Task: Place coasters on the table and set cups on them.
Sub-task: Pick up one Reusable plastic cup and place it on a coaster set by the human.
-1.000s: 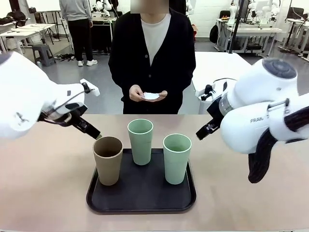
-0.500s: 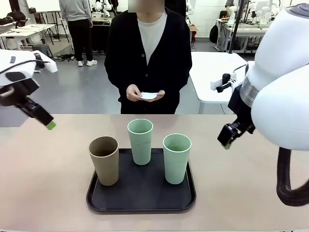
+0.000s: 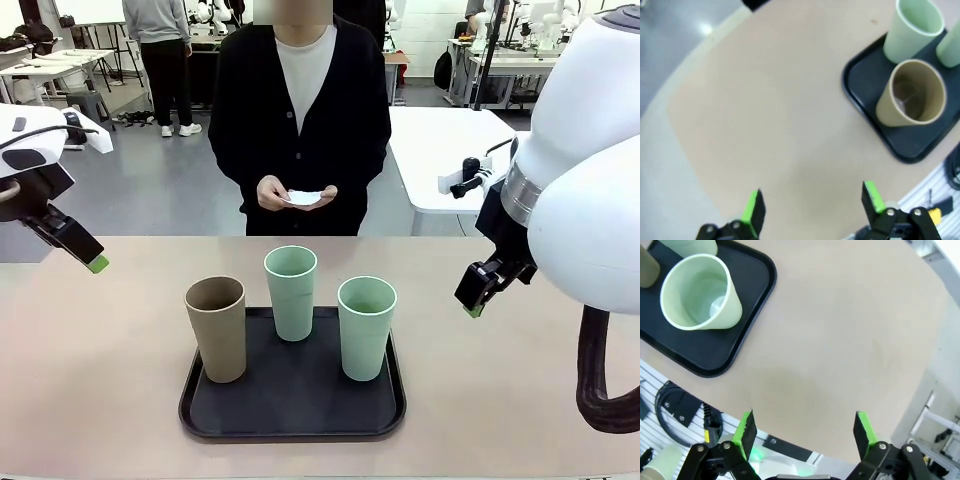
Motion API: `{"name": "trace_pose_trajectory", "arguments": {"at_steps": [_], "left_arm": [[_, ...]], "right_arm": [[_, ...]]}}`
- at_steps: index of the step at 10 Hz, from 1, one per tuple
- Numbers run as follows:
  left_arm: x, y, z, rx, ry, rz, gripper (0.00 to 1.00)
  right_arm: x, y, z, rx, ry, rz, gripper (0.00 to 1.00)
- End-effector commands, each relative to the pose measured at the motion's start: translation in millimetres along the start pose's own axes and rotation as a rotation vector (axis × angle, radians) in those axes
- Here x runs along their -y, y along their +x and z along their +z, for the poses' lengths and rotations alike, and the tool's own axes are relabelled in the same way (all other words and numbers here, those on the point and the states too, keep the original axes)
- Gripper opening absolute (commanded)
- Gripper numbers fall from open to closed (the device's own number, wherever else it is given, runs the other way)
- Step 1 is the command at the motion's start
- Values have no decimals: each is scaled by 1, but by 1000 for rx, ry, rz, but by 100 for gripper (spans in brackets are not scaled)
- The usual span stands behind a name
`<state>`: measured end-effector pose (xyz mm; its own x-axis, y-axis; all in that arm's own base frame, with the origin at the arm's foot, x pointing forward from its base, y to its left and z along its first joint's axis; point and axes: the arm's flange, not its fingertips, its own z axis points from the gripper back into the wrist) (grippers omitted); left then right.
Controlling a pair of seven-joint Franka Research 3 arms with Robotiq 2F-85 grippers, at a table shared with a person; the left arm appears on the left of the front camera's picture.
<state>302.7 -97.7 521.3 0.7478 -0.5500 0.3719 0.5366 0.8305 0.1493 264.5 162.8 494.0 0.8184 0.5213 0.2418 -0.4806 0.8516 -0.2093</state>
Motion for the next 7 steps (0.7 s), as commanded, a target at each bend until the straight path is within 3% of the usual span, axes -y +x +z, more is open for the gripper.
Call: {"name": "trace_pose_trajectory", "arguments": {"at_steps": [1, 3, 5, 7], "left_arm": [[-30, -10, 0, 26, -215, 126, 100], [-89, -41, 0, 52, -616, 266, 100], [-133, -69, -12, -18, -731, 346, 100], [-152, -82, -8, 175, -837, 500, 100]], "right_arm": [[33, -21, -5, 42, 207, -101, 100], [94, -80, -17, 154, 574, -280, 100], [129, -130, -37, 212, 767, -367, 100], [148, -158, -50, 261, 849, -431, 100]]}}
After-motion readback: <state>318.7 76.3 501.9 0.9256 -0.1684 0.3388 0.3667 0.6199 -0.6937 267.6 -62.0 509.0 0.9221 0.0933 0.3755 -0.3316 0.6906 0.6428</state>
